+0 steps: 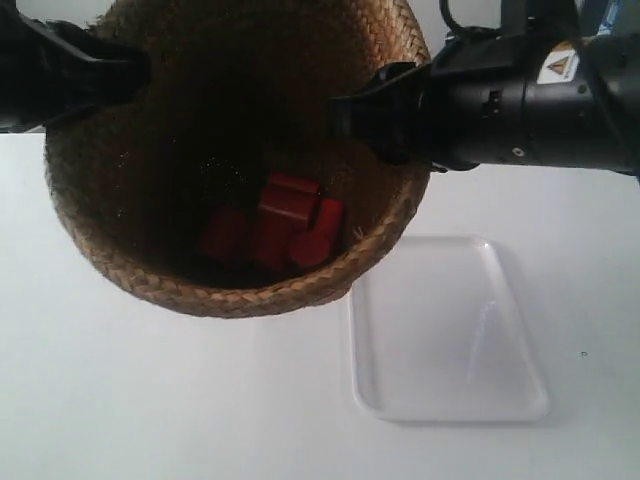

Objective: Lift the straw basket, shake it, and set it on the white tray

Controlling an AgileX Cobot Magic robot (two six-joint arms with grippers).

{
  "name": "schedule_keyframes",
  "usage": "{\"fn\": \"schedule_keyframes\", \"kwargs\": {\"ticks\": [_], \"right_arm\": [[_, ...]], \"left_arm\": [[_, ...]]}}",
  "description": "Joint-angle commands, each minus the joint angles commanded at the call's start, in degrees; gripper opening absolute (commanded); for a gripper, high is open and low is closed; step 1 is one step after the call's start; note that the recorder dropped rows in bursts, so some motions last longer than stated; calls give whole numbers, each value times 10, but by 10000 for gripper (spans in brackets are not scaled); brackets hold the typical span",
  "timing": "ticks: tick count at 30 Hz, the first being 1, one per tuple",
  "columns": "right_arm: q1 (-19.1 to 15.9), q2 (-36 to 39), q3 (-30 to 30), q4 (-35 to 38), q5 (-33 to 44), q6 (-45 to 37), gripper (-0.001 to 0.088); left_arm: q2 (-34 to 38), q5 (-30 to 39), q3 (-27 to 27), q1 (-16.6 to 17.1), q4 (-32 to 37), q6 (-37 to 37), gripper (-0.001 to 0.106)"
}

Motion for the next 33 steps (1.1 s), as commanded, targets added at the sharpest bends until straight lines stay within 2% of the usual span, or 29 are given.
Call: {"fn": "schedule_keyframes", "kwargs": {"ticks": [1, 3, 4, 5, 7, 9, 11, 12, 14, 15, 17, 18, 20, 22, 23, 24, 25, 26, 27, 28, 29, 31, 32, 33], "right_arm": [[6, -5, 20, -9, -53, -6, 0], [0, 20, 66, -14, -157, -5, 0], [-9, 45, 77, -14, -176, -5, 0], [-17, 65, 78, -14, -160, -4, 0], [-18, 64, 60, 1, -84, 27, 0], [10, 11, 45, 8, -43, 30, 0], [41, -32, 53, -17, -82, -2, 0], [43, -28, 72, -31, -132, -5, 0], [26, 17, 112, -21, -213, -4, 0], [13, 46, 115, -8, -217, -4, 0], [6, 59, 93, 16, -135, 25, 0], [11, 43, 77, 17, -85, 37, 0], [33, -9, 57, 12, -48, 8, 0], [43, -41, 62, 12, -92, -22, 0], [35, -21, 96, 14, -200, -32, 0], [28, -2, 108, 15, -234, -32, 0], [11, 33, 101, 21, -202, -22, 0], [9, 30, 87, 28, -154, -1, 0], [12, -9, 52, 28, -37, 5, 0], [15, -26, 43, 27, -15, -5, 0], [20, -54, 53, 15, -53, -25, 0], [20, -16, 116, 13, -224, -26, 0], [19, 17, 126, 13, -244, -43, 0], [19, 29, 115, 13, -200, -46, 0]], "left_arm": [[-1, -3, 14, 0, 1, 2, 0], [25, -64, 48, 0, -2, -3, 0], [42, -99, 60, 0, -7, -12, 0], [51, -113, 60, 0, -12, -24, 0], [32, -84, 36, -6, 3, -24, 0], [-17, -22, 7, -27, 44, -18, 0], [-38, -10, 11, -43, 47, -11, 0], [-31, -34, 30, -46, 47, -10, 0], [11, -122, 68, -46, 34, -27, 0], [33, -142, 73, -46, 28, -36, 0], [29, -117, 55, -47, 33, -42, 0], [11, -82, 37, -52, 43, -39, 0], [-27, -31, 7, -64, 62, -39, 0], [-42, -33, 8, -63, 62, -39, 0], [-8, -96, 38, -63, 57, -45, 0], [13, -119, 48, -63, 49, -51, 0], [37, -110, 45, -64, 27, -74, 0], [30, -84, 32, -67, 30, -76, 0], [-8, -22, 4, -82, 60, -65, 0], [-25, -10, -3, -86, 68, -66, 0], [-50, -27, 1, -89, 79, -64, 0], [-10, -112, 41, -89, 69, -77, 0], [19, -120, 50, -89, 67, -78, 0], [21, -82, 39, -92, 69, -81, 0]]}}
